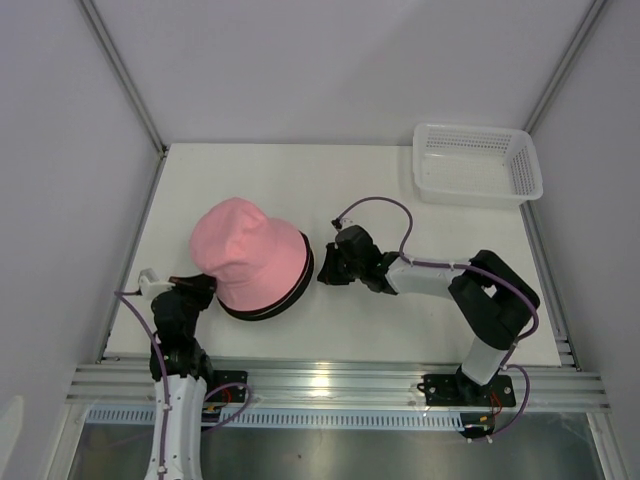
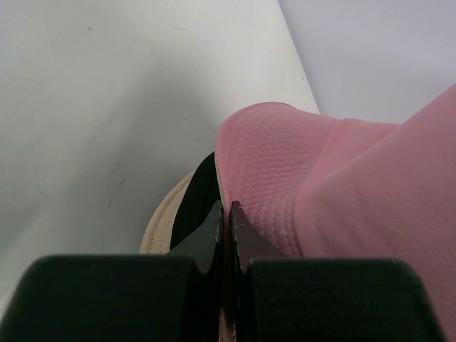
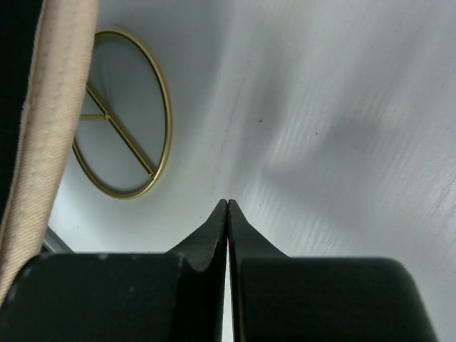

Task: Stack the hats

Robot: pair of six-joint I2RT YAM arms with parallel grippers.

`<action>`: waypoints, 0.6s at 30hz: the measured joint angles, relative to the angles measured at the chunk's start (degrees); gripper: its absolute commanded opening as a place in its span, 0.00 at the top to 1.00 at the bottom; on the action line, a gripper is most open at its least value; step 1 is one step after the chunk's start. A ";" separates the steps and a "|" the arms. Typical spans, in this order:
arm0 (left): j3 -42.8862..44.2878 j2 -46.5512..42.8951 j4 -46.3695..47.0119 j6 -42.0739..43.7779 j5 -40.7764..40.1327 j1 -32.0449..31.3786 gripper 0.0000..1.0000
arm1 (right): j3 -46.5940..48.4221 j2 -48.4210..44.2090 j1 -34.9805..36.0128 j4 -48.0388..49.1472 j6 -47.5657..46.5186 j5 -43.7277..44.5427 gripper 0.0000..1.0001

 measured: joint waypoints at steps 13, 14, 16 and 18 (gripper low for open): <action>8.22 -7.17 -16.52 5.73 -3.96 0.00 0.02 | 9.33 -3.17 -8.70 -10.86 -3.96 0.37 0.21; 9.94 -6.95 -18.16 6.12 -4.90 0.00 0.00 | 10.38 -3.93 -9.75 -11.98 -5.01 0.46 0.11; 15.32 -5.51 -21.84 7.52 -7.39 0.00 0.01 | 13.00 -6.10 -12.07 -14.29 -6.80 0.96 0.01; 20.87 -3.43 -23.06 10.21 -9.55 0.00 0.00 | 15.04 -8.72 -14.56 -15.43 -9.05 1.33 0.01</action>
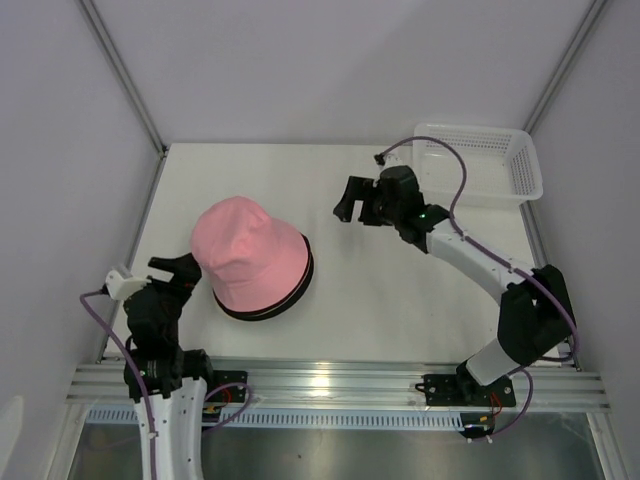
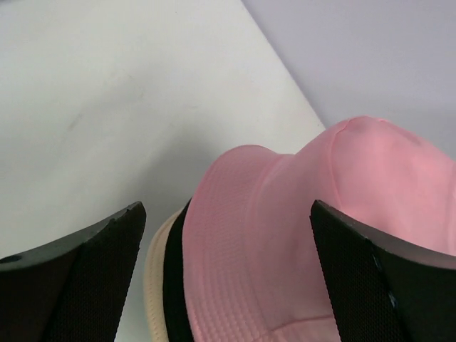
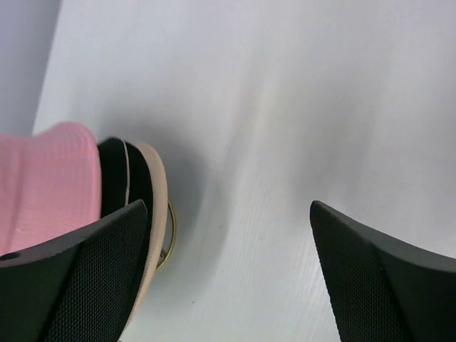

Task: Stack the hats

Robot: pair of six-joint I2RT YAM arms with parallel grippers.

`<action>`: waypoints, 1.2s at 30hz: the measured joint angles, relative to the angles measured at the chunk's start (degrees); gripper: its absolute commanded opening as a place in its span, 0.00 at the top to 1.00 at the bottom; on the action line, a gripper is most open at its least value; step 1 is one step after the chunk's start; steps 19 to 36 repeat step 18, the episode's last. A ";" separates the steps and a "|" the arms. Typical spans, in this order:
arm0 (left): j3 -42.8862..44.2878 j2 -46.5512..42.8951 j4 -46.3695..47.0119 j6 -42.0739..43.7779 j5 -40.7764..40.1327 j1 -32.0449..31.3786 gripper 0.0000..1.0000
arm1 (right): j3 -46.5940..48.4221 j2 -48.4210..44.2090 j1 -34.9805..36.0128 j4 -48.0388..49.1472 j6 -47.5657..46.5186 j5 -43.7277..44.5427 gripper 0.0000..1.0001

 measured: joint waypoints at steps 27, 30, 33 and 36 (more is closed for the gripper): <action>32.06 19.69 0.11 31.74 13.25 -3.43 0.01 | 4.46 -19.21 -9.33 -5.88 -10.49 6.71 0.00; 32.06 19.69 0.11 31.74 13.25 -3.43 0.01 | 4.46 -19.21 -9.33 -5.88 -10.49 6.71 0.00; 32.06 19.69 0.11 31.74 13.25 -3.43 0.01 | 4.46 -19.21 -9.33 -5.88 -10.49 6.71 0.00; 32.06 19.69 0.11 31.74 13.25 -3.43 0.01 | 4.46 -19.21 -9.33 -5.88 -10.49 6.71 0.00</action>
